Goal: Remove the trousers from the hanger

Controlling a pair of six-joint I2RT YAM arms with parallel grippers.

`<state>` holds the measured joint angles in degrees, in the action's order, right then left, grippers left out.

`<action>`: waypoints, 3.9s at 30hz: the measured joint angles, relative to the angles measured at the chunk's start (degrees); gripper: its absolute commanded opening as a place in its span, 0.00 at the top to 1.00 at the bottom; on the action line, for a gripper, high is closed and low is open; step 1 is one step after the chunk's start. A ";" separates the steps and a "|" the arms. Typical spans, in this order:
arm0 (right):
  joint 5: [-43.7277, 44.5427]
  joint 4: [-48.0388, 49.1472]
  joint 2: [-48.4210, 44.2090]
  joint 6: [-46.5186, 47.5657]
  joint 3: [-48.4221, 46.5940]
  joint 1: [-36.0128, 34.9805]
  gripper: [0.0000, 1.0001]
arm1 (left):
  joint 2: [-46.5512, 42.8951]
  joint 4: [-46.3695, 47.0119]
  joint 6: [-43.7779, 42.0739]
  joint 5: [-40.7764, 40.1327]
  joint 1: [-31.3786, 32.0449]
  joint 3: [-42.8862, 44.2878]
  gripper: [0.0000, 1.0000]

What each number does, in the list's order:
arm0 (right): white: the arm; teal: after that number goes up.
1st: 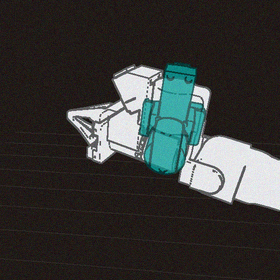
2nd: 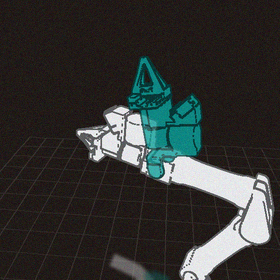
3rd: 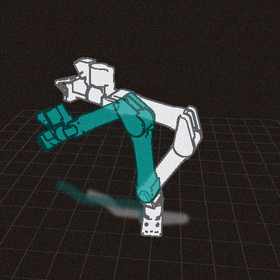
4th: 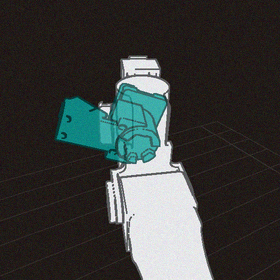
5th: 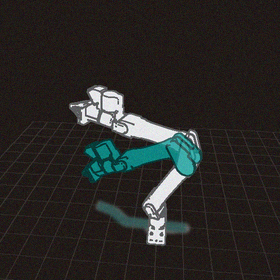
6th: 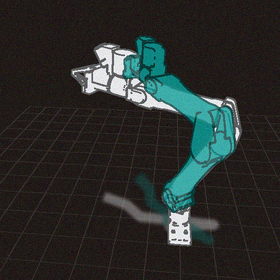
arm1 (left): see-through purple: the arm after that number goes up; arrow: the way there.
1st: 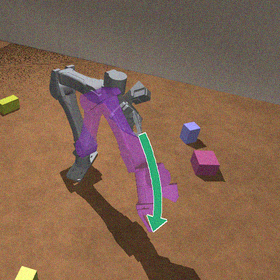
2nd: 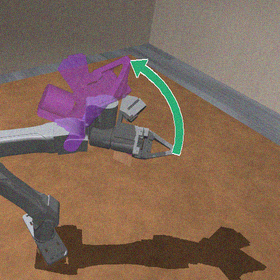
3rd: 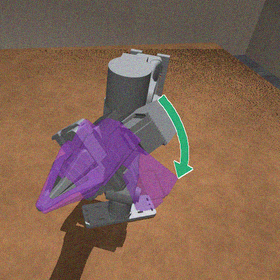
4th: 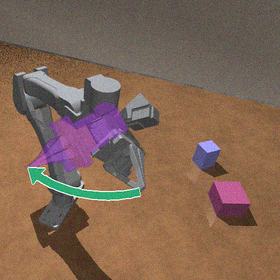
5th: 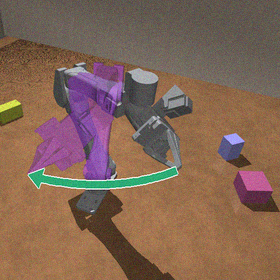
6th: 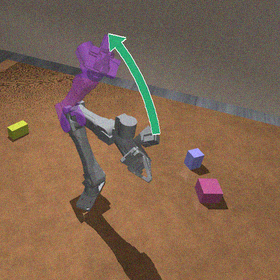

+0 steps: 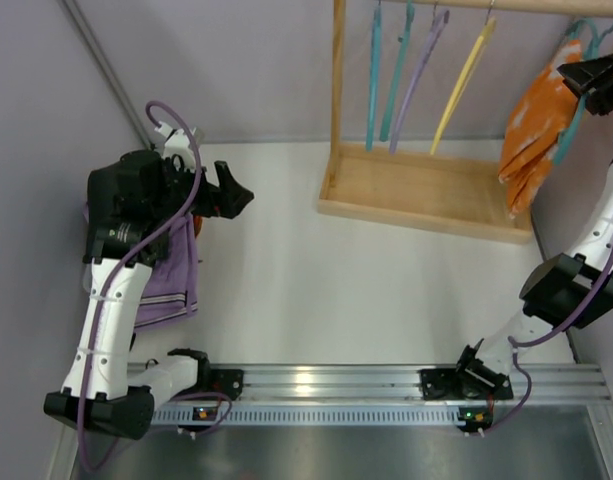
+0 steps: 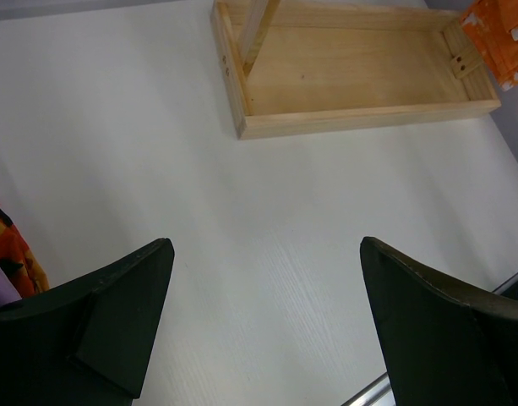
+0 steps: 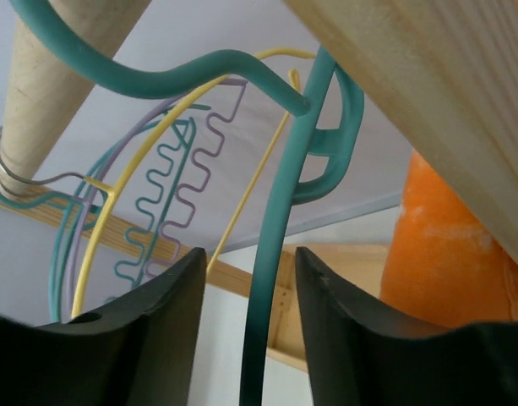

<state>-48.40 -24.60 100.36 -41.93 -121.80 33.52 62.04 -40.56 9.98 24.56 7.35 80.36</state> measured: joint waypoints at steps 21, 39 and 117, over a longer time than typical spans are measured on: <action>-6.51 25.66 0.57 -28.11 3.28 -0.09 1.00 | 0.83 0.59 0.66 1.68 0.00 0.37 0.01; -12.94 41.42 -20.76 -38.49 33.18 -0.07 1.00 | -1.68 6.14 -0.33 4.26 -0.04 -2.10 0.01; 0.35 -4.46 -65.64 -41.92 49.81 -0.37 1.00 | 32.24 84.87 -37.42 -39.63 73.26 -12.74 0.21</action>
<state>-48.05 -29.06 34.72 -83.85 -71.99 33.15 94.28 44.31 -27.44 -15.07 80.62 67.61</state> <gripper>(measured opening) 0.069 0.777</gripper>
